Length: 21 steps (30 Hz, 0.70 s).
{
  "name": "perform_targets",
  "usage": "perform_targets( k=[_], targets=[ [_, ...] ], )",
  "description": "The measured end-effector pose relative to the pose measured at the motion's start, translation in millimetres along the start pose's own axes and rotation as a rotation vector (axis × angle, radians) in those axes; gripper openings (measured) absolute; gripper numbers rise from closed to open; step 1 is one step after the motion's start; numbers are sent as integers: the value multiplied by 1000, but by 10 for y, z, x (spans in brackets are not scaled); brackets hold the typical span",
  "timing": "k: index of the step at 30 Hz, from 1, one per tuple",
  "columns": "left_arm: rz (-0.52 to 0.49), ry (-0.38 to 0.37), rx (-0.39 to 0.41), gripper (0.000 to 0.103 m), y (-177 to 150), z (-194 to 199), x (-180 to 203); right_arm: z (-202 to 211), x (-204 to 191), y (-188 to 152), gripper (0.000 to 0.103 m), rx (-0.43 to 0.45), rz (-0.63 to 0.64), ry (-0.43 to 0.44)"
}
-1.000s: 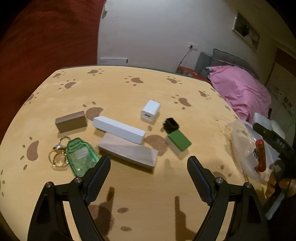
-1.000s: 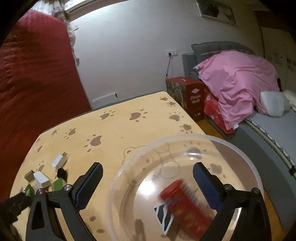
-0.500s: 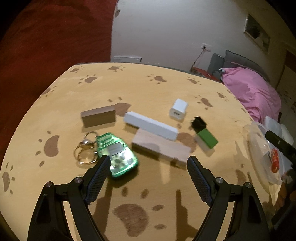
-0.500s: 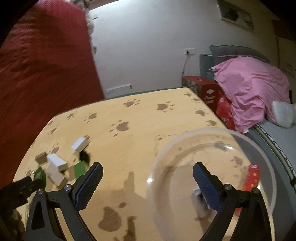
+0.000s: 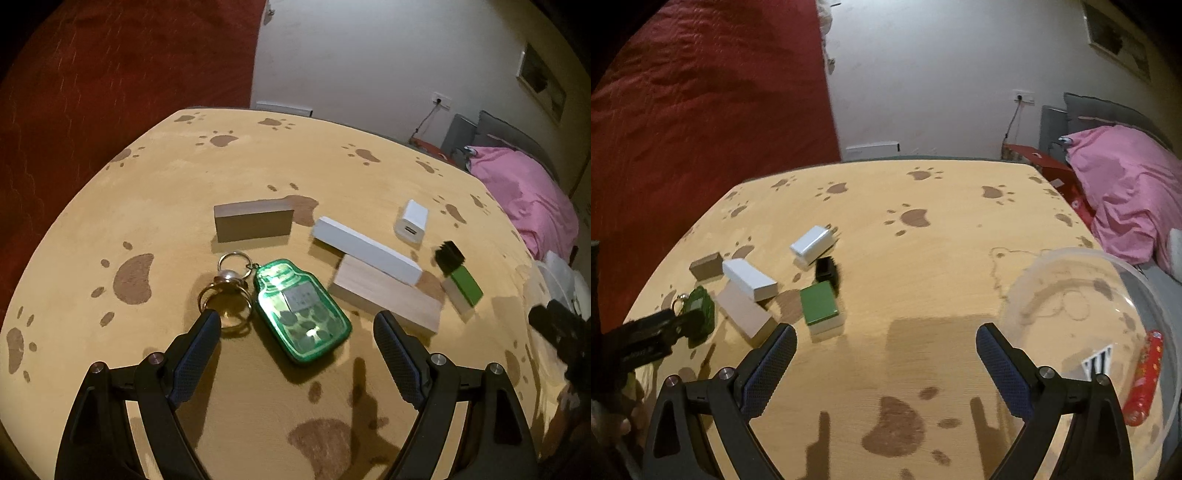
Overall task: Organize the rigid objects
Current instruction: 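Withdraw both tools from the bowl back toward the remaining objects, then grasp the green-backed tile with the right tool while left approaches the green keychain tin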
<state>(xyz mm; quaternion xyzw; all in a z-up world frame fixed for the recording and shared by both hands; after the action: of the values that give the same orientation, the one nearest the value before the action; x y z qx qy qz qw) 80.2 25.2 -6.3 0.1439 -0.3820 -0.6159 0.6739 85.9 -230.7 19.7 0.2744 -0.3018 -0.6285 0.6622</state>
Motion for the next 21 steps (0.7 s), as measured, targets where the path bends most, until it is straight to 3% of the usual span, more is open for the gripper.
perform_targets(
  k=[5,8,9,21],
  targets=[
    [16,13,17,84,63,-46,-40,-70,-138,-2,100,-14,31,8],
    [26,20,13,70,86,-95,-66,-119,-202,0,99,-21,46,12],
    [34,12,6,64,84,-123,-80,-136,-219,0,98,-23,50,12],
    [48,-33,13,51,52,-58,-131,-332,-408,33,76,-56,100,11]
  ],
)
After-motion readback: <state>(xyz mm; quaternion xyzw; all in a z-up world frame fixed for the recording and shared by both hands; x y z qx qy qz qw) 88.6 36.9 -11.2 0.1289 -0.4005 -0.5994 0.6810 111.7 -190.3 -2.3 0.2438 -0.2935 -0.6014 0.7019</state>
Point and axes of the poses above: each gripper's, at about its wrist camera, not at the fingertips, and z roughly against the way its jaws point, x to its right, y to its top, the point moved 4 cm from there along -z, roughly the way its jaws point, and after that the axes turned 13 degrees about -y, right-handed, at the moved point
